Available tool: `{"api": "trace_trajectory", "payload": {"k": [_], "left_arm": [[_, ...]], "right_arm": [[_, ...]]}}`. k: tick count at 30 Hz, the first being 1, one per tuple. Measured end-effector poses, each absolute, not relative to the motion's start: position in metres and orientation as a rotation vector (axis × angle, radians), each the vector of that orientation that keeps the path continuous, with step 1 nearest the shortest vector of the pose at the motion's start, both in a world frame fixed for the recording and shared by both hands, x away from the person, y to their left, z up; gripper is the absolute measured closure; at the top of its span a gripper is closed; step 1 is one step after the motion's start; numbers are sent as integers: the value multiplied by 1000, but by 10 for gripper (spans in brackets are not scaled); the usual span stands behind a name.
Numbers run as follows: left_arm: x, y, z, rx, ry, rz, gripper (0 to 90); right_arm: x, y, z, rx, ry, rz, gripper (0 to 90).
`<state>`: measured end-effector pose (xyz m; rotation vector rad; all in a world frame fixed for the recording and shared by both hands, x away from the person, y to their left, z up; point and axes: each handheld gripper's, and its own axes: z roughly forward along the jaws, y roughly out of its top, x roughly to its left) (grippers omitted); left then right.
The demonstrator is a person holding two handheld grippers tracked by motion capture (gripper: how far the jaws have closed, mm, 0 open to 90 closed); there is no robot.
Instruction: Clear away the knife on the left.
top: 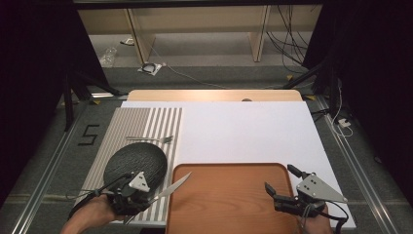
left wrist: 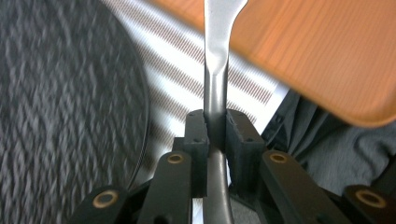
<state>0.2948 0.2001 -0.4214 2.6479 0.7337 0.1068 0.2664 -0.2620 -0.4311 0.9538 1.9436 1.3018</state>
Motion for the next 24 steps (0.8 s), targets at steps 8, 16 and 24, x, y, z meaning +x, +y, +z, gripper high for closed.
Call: {"api": "trace_trajectory", "payload": {"k": [8, 16, 24], "left_arm": [[300, 171, -423, 2619, 678, 67, 795], [303, 149, -418, 2580, 631, 44, 795], [305, 128, -419, 2582, 606, -4, 795]], "right_arm": [[266, -262, -431, 950, 1939, 1309, 116], [266, -262, -431, 947, 1937, 1307, 116], [266, -262, -431, 953, 1935, 1310, 116]]}}
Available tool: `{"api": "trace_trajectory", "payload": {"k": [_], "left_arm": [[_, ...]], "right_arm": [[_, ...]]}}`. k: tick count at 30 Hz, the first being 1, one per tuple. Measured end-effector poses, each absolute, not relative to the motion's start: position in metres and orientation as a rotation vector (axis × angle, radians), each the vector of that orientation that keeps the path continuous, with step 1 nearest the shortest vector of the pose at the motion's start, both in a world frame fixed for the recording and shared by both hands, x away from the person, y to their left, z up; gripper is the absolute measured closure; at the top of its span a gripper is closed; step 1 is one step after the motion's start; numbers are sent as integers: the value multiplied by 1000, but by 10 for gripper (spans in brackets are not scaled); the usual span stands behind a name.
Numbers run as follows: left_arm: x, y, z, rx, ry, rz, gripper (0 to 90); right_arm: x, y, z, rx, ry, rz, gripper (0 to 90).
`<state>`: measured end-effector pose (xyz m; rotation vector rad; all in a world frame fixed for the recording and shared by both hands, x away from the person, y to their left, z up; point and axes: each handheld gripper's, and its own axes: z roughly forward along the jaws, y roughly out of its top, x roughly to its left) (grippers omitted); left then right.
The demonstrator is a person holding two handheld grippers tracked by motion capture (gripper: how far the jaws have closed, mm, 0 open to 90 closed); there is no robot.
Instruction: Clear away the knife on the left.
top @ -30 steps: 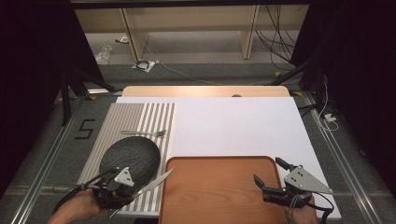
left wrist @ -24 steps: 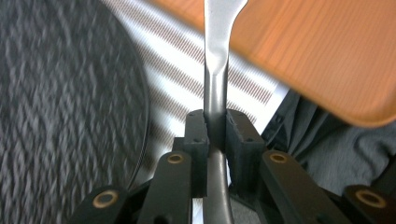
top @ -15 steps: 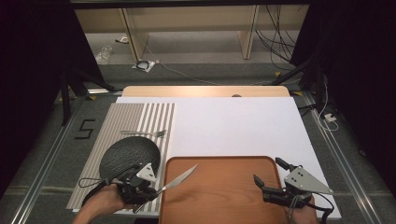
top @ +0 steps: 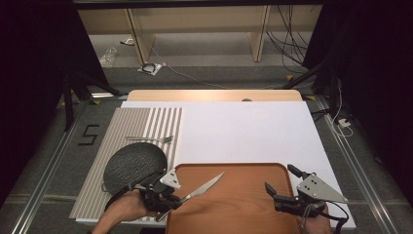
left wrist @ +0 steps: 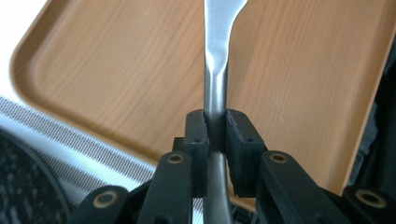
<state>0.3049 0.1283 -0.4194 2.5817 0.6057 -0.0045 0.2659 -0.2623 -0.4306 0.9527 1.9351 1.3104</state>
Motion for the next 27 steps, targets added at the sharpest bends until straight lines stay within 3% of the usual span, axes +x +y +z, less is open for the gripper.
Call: {"api": "trace_trajectory", "payload": {"k": [8, 27], "left_arm": [[302, 108, -423, 2592, 572, -86, 795], [291, 81, -441, 2671, 516, -129, 795]], "right_arm": [[265, -263, -430, 952, 1932, 1311, 117], [265, -263, -430, 950, 1938, 1303, 118]]}}
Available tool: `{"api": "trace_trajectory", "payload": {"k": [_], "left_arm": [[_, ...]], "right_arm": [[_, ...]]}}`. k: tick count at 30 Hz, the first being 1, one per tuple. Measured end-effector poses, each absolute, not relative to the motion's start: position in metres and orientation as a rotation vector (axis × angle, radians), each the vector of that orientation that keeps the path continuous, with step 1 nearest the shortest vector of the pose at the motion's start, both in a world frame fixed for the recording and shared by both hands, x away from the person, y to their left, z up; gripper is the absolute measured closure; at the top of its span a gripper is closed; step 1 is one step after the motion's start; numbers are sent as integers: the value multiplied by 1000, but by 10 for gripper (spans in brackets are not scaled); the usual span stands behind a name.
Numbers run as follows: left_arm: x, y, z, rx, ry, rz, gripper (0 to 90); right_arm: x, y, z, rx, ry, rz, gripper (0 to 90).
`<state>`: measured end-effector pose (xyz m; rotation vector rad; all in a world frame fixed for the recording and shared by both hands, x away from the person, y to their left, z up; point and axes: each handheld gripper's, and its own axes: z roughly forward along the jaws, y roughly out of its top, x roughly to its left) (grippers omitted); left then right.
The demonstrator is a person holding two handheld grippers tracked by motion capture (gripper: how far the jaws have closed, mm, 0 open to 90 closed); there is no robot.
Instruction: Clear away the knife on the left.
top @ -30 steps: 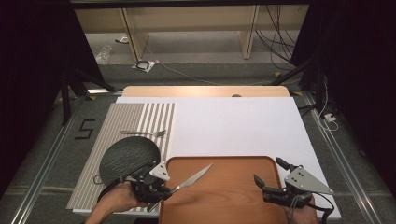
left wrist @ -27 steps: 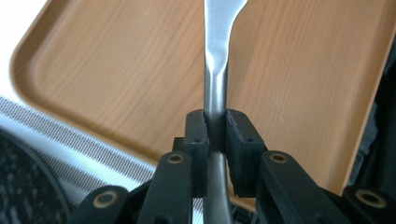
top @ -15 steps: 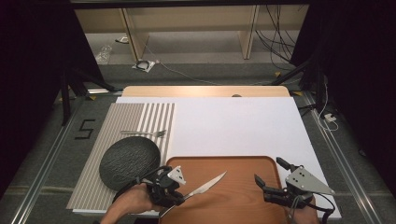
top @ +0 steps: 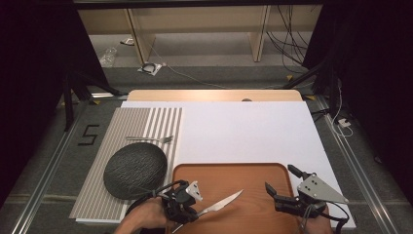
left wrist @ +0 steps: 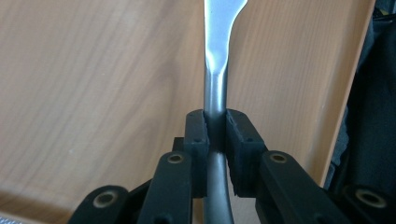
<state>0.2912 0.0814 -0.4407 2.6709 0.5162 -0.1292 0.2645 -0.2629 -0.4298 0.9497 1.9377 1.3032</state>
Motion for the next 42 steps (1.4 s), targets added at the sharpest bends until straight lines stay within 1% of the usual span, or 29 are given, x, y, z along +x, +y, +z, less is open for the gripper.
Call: {"api": "trace_trajectory", "payload": {"k": [15, 23, 25, 27, 28, 30, 31, 33, 34, 35, 36, 38, 39, 40, 42], "left_arm": [[286, 73, -457, 2766, 525, -151, 794], [287, 75, -459, 2768, 539, -168, 792], [287, 75, -458, 2759, 539, -171, 777], [288, 76, -454, 2727, 539, -161, 689], [287, 76, -452, 2704, 533, -148, 599], [287, 75, -449, 2675, 521, -135, 599], [285, 74, -447, 2653, 477, -81, 621], [284, 73, -446, 2641, 475, -78, 669], [283, 72, -446, 2624, 464, -71, 669], [282, 71, -445, 2611, 446, -61, 717], [282, 70, -445, 2606, 436, -57, 717], [279, 68, -446, 2582, 377, -38, 772], [279, 68, -446, 2582, 377, -38, 793], [278, 67, -446, 2574, 370, -32, 793], [276, 65, -447, 2564, 373, -15, 841]], "right_arm": [[265, -262, -431, 943, 1932, 1316, 118], [265, -262, -431, 946, 1934, 1316, 118], [265, -262, -431, 946, 1933, 1317, 118], [265, -262, -431, 944, 1930, 1320, 118], [265, -262, -431, 946, 1934, 1315, 118], [265, -262, -431, 947, 1936, 1314, 118], [265, -262, -431, 946, 1931, 1318, 118], [265, -262, -431, 945, 1932, 1317, 118], [265, -262, -431, 945, 1932, 1317, 118], [265, -262, -431, 949, 1937, 1314, 118], [265, -262, -431, 949, 1937, 1314, 118], [265, -262, -431, 947, 1935, 1315, 118], [265, -262, -431, 947, 1935, 1315, 118], [265, -263, -431, 947, 1936, 1314, 118], [265, -262, -431, 946, 1933, 1316, 118]]}}
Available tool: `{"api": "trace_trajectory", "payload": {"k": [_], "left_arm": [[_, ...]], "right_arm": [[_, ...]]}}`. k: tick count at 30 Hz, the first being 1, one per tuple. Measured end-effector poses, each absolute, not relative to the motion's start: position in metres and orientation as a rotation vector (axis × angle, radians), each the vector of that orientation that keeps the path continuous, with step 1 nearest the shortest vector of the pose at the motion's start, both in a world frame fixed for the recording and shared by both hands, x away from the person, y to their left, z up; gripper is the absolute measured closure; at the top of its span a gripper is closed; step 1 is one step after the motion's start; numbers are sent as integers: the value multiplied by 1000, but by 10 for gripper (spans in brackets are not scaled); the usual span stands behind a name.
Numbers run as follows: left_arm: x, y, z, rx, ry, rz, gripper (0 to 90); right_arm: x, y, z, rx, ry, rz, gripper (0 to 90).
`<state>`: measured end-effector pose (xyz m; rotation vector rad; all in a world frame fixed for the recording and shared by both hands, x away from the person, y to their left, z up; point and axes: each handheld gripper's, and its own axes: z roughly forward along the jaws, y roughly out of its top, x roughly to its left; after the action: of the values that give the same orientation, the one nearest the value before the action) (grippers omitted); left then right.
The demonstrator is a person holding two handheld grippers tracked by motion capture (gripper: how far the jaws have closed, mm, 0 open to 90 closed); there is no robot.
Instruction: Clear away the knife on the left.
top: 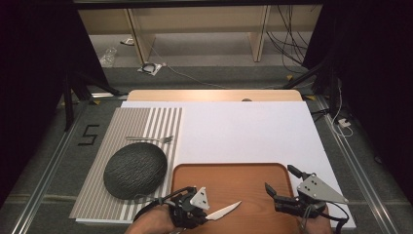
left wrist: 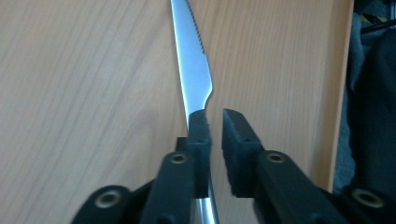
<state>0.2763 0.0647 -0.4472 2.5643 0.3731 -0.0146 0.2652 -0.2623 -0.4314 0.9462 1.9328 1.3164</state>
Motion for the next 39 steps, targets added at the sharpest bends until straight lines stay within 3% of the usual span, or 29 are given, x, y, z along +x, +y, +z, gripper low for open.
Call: {"api": "trace_trajectory", "payload": {"k": [4, 39], "left_arm": [[274, 62, -451, 2565, 350, 10, 894], [283, 64, -470, 2560, 386, 81, 896]], "right_arm": [[265, -262, -431, 946, 1932, 1317, 118], [264, -262, -431, 944, 1945, 1300, 120]]}}
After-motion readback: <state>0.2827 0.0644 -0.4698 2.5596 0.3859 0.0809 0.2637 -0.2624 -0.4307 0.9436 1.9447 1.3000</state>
